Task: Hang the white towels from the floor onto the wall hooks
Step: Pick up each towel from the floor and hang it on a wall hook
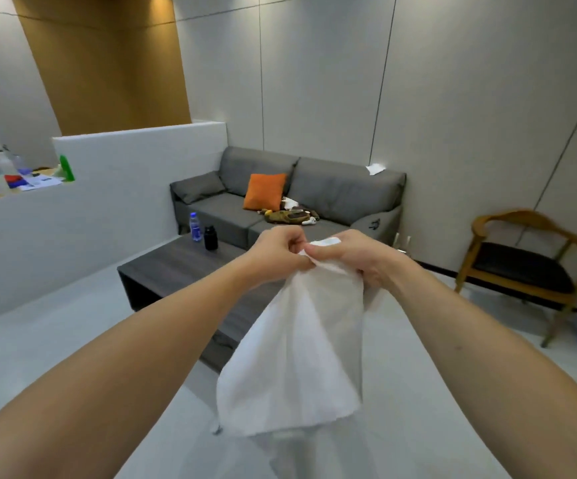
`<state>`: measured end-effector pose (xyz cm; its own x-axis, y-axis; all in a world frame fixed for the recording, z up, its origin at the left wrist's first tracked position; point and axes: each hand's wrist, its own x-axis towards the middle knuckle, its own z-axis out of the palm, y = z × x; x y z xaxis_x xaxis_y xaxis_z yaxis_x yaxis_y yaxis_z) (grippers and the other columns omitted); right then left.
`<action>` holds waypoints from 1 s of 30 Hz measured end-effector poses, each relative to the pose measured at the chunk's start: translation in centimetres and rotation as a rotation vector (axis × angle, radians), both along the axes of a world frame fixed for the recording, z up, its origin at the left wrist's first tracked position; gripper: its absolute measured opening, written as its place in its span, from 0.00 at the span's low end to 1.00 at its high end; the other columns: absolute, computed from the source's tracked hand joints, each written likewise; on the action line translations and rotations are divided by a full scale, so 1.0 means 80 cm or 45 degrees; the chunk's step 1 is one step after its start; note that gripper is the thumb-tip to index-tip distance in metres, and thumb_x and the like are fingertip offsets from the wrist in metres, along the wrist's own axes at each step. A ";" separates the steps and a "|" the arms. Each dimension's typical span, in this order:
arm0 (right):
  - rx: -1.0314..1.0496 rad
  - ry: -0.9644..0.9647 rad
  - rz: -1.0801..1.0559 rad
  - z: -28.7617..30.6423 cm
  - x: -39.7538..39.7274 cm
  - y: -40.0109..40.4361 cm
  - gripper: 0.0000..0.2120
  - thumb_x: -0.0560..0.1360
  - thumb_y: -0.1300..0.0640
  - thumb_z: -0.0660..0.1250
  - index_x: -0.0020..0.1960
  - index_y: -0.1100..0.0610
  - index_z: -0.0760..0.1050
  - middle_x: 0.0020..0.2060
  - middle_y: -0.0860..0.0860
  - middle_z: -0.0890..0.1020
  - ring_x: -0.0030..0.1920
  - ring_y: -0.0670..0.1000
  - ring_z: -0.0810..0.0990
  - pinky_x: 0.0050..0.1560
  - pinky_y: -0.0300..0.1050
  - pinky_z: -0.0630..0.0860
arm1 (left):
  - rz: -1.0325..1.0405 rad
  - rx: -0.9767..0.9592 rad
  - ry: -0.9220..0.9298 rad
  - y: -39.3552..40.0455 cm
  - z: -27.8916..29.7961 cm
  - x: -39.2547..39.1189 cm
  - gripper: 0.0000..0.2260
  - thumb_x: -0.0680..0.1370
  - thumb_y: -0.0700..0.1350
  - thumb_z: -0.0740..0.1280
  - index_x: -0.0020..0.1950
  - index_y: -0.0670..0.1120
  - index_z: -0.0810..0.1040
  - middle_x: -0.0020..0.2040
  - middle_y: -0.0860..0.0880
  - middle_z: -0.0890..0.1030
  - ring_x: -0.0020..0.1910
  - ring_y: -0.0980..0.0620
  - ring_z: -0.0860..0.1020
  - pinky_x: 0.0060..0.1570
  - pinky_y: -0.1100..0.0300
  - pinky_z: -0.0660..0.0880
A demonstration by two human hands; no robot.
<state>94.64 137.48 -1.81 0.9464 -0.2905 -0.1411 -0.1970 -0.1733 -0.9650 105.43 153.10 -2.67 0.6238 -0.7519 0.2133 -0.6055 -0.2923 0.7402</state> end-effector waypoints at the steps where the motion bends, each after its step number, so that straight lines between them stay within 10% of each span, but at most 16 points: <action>1: 0.031 -0.004 -0.027 -0.004 -0.005 -0.021 0.17 0.69 0.52 0.79 0.53 0.62 0.83 0.48 0.59 0.86 0.48 0.56 0.86 0.46 0.47 0.81 | -0.033 -0.013 0.007 -0.021 -0.001 -0.001 0.11 0.64 0.50 0.75 0.34 0.52 0.73 0.29 0.59 0.71 0.30 0.59 0.67 0.33 0.62 0.67; 8: 0.444 -0.375 -0.243 -0.013 -0.012 -0.126 0.11 0.75 0.63 0.69 0.57 0.64 0.79 0.49 0.61 0.83 0.48 0.59 0.83 0.44 0.48 0.81 | -0.374 0.122 0.416 -0.158 -0.027 0.012 0.27 0.63 0.50 0.81 0.59 0.57 0.76 0.52 0.57 0.83 0.50 0.57 0.82 0.48 0.57 0.80; 18: 0.259 -0.125 -0.442 0.000 0.077 -0.303 0.22 0.77 0.49 0.69 0.59 0.68 0.78 0.52 0.62 0.83 0.54 0.59 0.82 0.58 0.52 0.77 | -0.376 0.060 0.000 -0.373 -0.032 0.115 0.10 0.68 0.50 0.76 0.48 0.51 0.83 0.45 0.53 0.84 0.48 0.53 0.80 0.48 0.55 0.78; 22: -0.030 -0.157 -0.582 0.017 0.151 -0.372 0.08 0.76 0.64 0.69 0.54 0.66 0.82 0.52 0.65 0.83 0.49 0.58 0.84 0.56 0.56 0.80 | -0.374 0.044 -0.059 -0.446 -0.012 0.188 0.16 0.66 0.49 0.77 0.51 0.52 0.78 0.45 0.53 0.81 0.45 0.55 0.78 0.38 0.60 0.74; 30: 0.458 -0.490 -0.552 0.039 0.295 -0.484 0.09 0.75 0.67 0.62 0.49 0.61 0.81 0.42 0.57 0.83 0.41 0.55 0.83 0.43 0.46 0.80 | -0.403 0.291 0.054 -0.531 -0.017 0.342 0.16 0.68 0.51 0.76 0.52 0.54 0.78 0.50 0.53 0.81 0.51 0.51 0.79 0.52 0.50 0.79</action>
